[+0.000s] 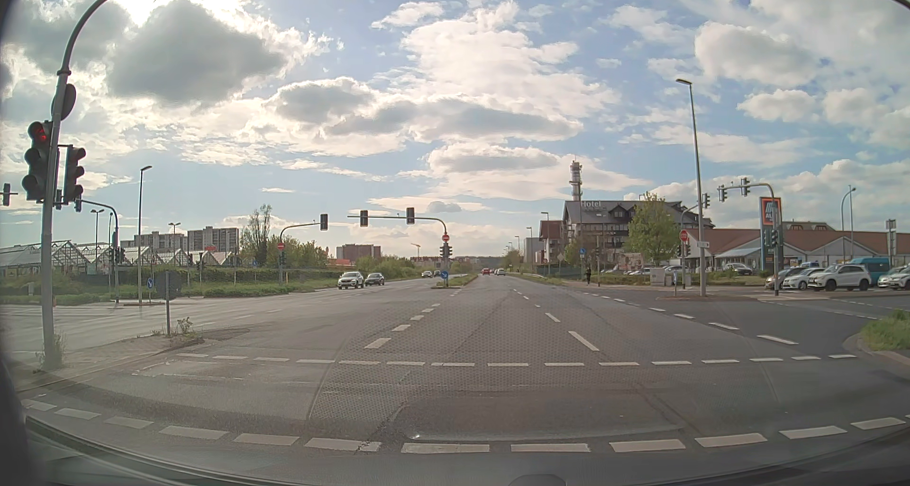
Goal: Follow the waypoints while adhering to traffic rules and regulations
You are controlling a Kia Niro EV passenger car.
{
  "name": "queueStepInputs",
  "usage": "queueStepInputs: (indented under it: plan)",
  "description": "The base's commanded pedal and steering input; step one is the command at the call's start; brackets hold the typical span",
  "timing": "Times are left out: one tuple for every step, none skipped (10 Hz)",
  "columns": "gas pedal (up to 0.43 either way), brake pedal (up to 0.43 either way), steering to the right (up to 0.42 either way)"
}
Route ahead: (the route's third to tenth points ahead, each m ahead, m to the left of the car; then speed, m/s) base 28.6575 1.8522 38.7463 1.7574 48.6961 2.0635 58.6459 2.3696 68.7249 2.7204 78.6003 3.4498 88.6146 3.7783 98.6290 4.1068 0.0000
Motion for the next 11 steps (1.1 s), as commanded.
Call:
queueStepInputs:
  plan:
    - [0.000,0.274,-0.003]
    - [0.000,0.274,-0.003]
    - [0.000,0.274,-0.003]
    - [0.000,0.274,-0.003]
    - [0.000,0.274,-0.003]
    - [0.000,0.274,-0.003]
    - [0.000,0.274,-0.003]
    - [0.000,0.274,-0.003]
    - [0.000,0.274,-0.003]
    - [0.000,0.274,-0.003]
    - [0.000,0.274,-0.003]
